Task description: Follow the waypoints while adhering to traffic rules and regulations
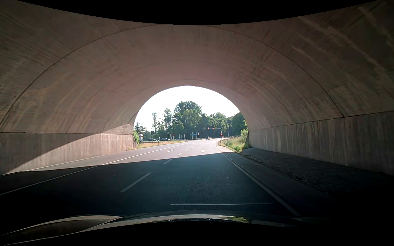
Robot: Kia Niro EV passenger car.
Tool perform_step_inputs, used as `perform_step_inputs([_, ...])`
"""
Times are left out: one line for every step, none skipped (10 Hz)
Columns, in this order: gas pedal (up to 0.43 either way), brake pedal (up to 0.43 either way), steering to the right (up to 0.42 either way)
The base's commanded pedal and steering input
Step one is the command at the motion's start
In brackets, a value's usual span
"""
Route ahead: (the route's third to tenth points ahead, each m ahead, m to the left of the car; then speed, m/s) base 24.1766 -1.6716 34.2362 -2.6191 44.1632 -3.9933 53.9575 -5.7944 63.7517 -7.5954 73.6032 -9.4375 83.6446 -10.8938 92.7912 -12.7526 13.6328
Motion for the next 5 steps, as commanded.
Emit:
perform_step_inputs([0.000, 0.226, 0.004])
perform_step_inputs([0.000, 0.226, 0.003])
perform_step_inputs([0.000, 0.226, 0.004])
perform_step_inputs([0.000, 0.232, 0.004])
perform_step_inputs([0.000, 0.226, 0.004])
